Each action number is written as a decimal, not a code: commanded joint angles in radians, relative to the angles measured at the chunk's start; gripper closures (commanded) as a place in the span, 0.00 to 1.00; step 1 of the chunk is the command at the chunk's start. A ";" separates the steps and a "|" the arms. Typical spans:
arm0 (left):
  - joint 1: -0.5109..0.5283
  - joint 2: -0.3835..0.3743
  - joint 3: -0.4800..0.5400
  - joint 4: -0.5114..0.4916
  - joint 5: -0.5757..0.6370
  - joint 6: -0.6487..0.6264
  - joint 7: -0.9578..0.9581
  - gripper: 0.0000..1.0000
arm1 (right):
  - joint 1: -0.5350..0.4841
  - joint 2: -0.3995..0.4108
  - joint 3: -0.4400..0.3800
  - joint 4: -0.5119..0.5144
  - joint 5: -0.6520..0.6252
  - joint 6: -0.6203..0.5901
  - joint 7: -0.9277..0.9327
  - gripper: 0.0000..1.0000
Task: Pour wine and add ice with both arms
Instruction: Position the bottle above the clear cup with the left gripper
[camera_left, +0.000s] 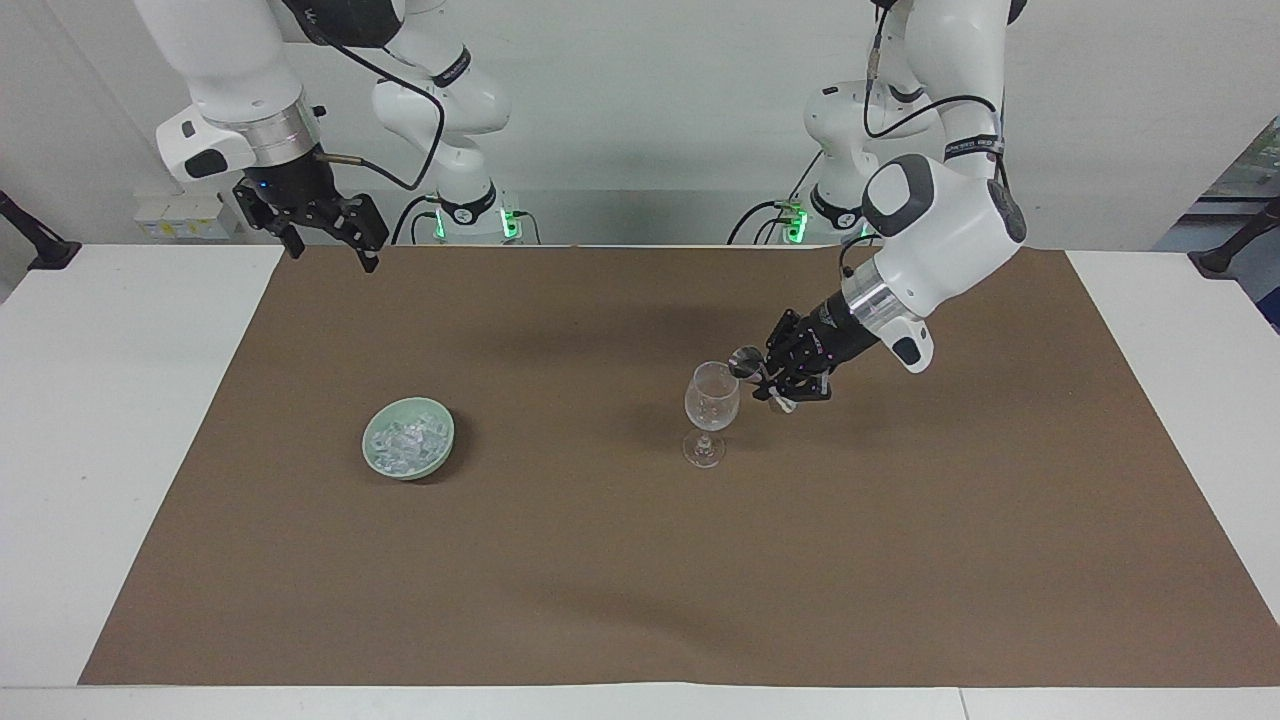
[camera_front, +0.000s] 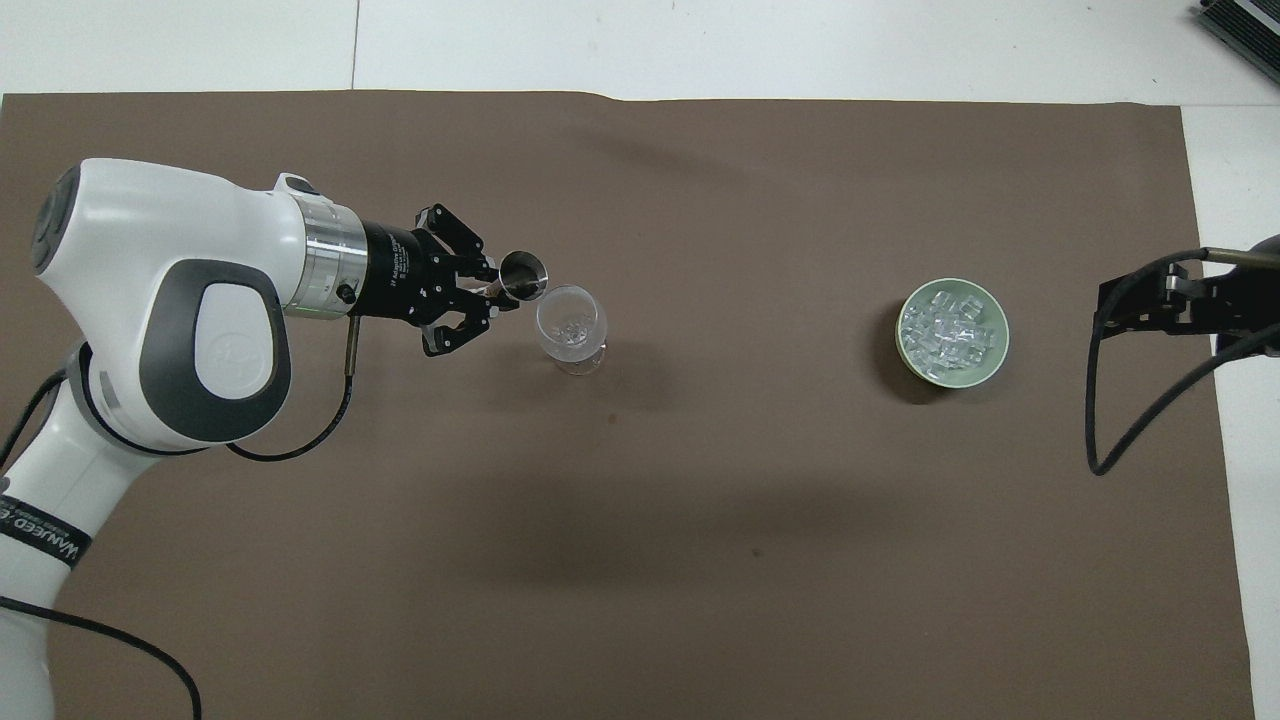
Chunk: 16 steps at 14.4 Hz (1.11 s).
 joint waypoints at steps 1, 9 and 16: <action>-0.010 -0.033 0.000 -0.022 0.040 0.023 -0.030 1.00 | -0.018 0.001 0.004 0.002 0.028 -0.001 -0.034 0.00; -0.021 -0.048 -0.010 -0.030 0.132 0.020 -0.036 1.00 | -0.018 0.001 0.004 0.002 0.028 0.001 -0.034 0.00; -0.029 -0.050 -0.018 -0.030 0.210 0.022 -0.055 1.00 | -0.018 0.001 0.004 0.002 0.028 -0.001 -0.034 0.00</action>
